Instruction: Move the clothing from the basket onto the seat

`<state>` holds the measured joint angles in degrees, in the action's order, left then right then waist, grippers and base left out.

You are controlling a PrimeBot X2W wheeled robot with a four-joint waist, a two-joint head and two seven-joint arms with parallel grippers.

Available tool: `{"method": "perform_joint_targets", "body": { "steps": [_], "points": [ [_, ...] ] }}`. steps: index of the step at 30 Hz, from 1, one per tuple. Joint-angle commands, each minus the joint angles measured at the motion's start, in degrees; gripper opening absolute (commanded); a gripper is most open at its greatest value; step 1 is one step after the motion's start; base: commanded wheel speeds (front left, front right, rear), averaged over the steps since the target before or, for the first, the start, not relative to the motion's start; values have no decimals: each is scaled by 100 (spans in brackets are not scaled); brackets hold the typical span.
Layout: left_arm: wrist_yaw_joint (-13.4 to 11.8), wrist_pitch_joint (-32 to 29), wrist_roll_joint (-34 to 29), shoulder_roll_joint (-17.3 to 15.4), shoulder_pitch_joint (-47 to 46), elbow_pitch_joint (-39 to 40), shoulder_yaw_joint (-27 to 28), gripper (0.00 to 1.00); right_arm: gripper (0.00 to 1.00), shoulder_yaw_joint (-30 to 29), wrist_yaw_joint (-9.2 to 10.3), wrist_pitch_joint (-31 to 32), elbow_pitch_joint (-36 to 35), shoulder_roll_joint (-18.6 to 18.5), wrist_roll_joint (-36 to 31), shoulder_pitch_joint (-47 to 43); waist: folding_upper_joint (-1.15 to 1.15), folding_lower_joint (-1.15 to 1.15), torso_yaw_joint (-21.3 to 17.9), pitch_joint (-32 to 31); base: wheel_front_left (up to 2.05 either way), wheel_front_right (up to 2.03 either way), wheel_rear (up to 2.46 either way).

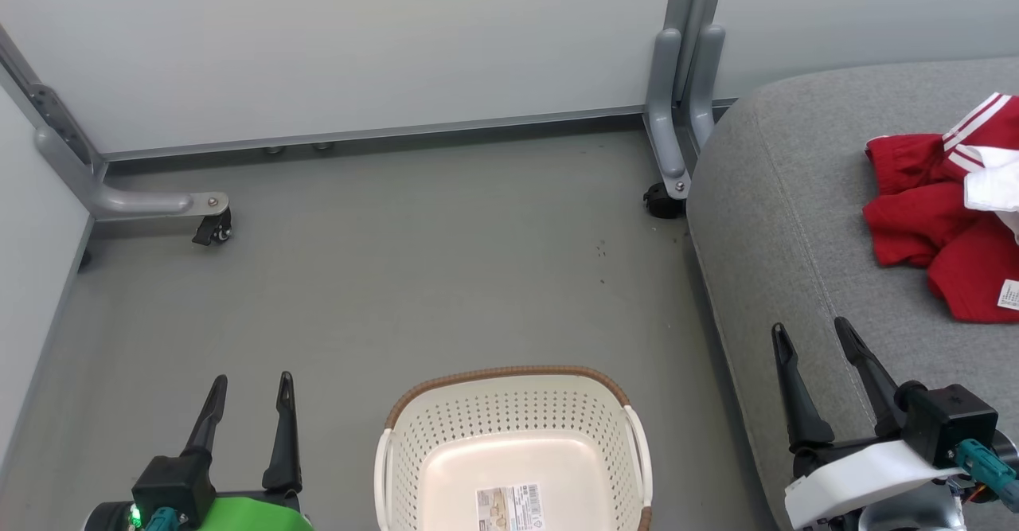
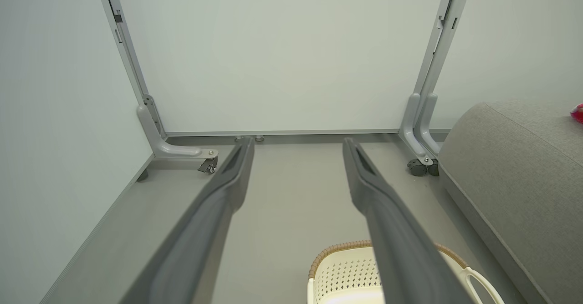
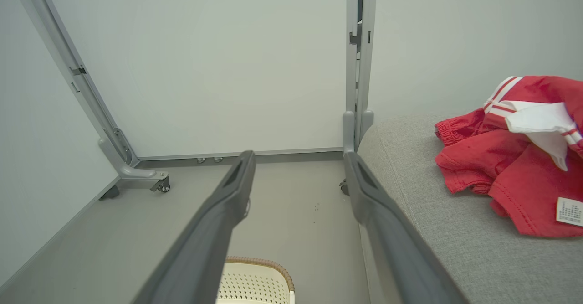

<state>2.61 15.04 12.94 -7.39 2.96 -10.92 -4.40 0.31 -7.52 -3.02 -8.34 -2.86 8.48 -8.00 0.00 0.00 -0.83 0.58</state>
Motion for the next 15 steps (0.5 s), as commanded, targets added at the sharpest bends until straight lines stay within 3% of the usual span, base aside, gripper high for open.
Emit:
{"method": "perform_joint_targets", "body": {
  "steps": [1, 6, 7, 15],
  "points": [
    [38, 17, -77, 26, 69, 9, 23, 100, 100, -12, 6, 21, -43, -9, 25, -74, 0, 0, 5, 4, 0, 0, 0],
    [65, 17, -140, 60, 68, -4, 87, 100, 100, -30, 6, 40, -54, -9, 19, -90, 0, 0, 24, -4, 0, 0, 0],
    [44, -1, -71, 74, -1, -12, 71, 0, 0, -12, 0, 37, -31, 0, 5, -8, 0, 0, 22, -2, 0, 0, 0],
    [84, -236, 631, 127, -119, -152, 187, 0, 0, 13, -1, 52, 180, -35, 805, 69, 0, 0, 27, -5, 0, 0, 0]
  ]
}}
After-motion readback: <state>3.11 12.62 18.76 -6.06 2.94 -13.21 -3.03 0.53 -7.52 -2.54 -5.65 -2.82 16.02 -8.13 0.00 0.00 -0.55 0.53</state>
